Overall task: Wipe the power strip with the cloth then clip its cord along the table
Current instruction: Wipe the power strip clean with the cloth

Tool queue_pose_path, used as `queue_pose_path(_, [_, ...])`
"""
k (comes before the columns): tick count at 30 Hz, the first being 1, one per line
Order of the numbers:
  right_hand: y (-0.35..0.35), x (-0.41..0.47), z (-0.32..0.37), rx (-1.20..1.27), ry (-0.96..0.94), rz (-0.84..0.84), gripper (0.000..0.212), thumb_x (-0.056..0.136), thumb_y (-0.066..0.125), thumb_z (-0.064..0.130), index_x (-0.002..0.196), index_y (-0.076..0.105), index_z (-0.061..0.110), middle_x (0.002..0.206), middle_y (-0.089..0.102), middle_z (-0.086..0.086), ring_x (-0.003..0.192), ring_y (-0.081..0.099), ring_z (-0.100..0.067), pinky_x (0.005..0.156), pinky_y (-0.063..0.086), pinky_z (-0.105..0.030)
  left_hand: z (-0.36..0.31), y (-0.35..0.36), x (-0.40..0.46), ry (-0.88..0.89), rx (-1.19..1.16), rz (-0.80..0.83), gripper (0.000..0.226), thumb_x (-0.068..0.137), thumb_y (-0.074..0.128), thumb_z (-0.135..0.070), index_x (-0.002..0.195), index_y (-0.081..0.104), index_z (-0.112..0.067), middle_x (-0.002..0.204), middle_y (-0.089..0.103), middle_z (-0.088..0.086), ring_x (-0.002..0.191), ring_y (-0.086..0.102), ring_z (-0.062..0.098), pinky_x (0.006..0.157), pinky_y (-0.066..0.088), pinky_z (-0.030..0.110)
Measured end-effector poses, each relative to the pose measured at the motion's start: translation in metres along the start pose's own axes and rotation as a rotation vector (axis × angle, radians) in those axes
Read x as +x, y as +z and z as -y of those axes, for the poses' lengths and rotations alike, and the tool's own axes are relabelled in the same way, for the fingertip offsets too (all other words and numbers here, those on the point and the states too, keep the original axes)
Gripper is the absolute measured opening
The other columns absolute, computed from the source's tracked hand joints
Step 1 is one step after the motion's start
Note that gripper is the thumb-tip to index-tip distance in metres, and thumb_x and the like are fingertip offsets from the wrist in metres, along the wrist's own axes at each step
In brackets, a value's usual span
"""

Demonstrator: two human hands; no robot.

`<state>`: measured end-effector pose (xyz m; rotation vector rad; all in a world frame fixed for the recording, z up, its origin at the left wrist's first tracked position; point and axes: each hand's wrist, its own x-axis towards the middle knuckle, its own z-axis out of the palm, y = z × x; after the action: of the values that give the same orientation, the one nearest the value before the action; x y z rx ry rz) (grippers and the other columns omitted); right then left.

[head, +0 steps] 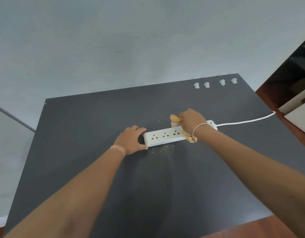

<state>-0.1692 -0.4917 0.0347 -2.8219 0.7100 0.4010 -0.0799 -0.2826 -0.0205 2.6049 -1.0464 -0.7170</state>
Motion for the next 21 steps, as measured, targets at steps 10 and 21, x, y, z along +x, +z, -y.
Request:
queue_pose_path(10, [-0.005, -0.003, -0.021, -0.213, -0.063, 0.078, 0.028, 0.084, 0.041, -0.004, 0.094, 0.065, 0.007, 0.104, 0.064, -0.011, 0.087, 0.06, -0.031, 0.081, 0.051, -0.036, -0.015, 0.002, 0.005, 0.014, 0.067, -0.01, 0.061, 0.082, 0.062, -0.036, 0.138, 0.04, -0.026, 0.135, 0.047, -0.001, 0.123, 0.042, 0.024, 0.101, 0.041, 0.037])
queue_pose_path(21, [0.002, 0.008, 0.001, -0.223, -0.181, 0.07, 0.034, 0.087, 0.04, -0.002, 0.111, 0.062, 0.009, 0.119, 0.055, -0.014, 0.104, 0.06, -0.035, 0.088, 0.05, -0.039, -0.011, 0.006, 0.003, -0.11, -0.167, -0.023, 0.066, 0.077, 0.071, -0.032, 0.137, 0.046, -0.024, 0.137, 0.047, -0.005, 0.127, 0.038, 0.02, 0.104, 0.034, 0.031])
